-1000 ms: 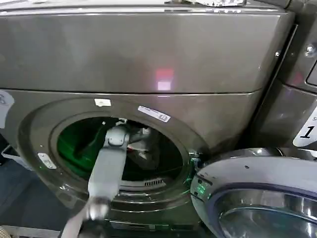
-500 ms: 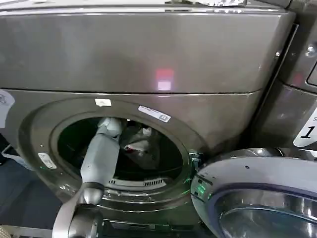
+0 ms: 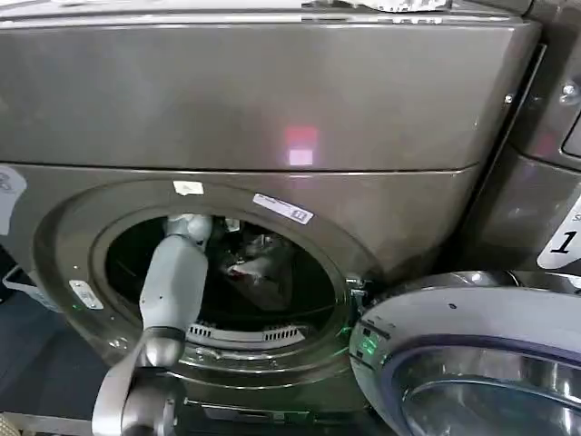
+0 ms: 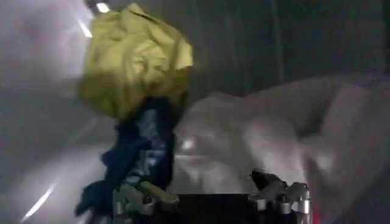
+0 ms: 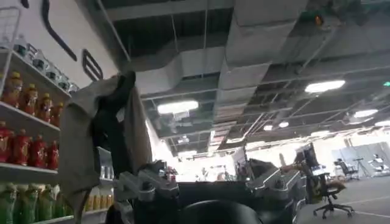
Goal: Grasp the clothes from the dryer.
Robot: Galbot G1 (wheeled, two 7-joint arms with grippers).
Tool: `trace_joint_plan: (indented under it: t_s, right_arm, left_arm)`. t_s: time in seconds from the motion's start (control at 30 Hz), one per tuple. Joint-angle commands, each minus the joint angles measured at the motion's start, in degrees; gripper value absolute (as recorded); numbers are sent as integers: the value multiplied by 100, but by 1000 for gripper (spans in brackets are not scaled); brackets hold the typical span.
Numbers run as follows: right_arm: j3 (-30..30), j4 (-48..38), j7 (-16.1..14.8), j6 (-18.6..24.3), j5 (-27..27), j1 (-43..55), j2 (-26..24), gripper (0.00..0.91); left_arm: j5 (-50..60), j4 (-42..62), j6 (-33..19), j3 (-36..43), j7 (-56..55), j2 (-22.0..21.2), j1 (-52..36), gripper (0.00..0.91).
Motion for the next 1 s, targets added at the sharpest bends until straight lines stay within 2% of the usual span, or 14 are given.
trace_joint_plan:
  t_s: [0.03,0.37,0.4,0.43,0.47,0.77,1.0]
  right_arm:
    - [8,-28,-4,7,4,12,11,907]
    - [-89,33,-12,27,-2,66,54,907]
    - [-97,37,-12,27,-3,74,54,907]
    - [-110,56,-10,24,-2,83,66,907]
    - [-110,77,-10,23,5,82,78,907]
    - [-113,25,-25,59,7,61,92,907]
    - [-156,71,-23,54,8,103,104,907]
  left_arm:
    - [-114,296,90,11,-170,-42,33,907]
    - [45,987,240,-30,-704,21,-53,899]
    - [-90,1043,214,-22,-722,45,-52,159]
    - [-226,1078,199,-11,-710,65,-52,57]
    - [-324,1094,163,-8,-698,77,-44,0]
    - [-294,1057,162,5,-749,24,-20,0]
    - [-651,266,167,150,-1072,8,123,0]
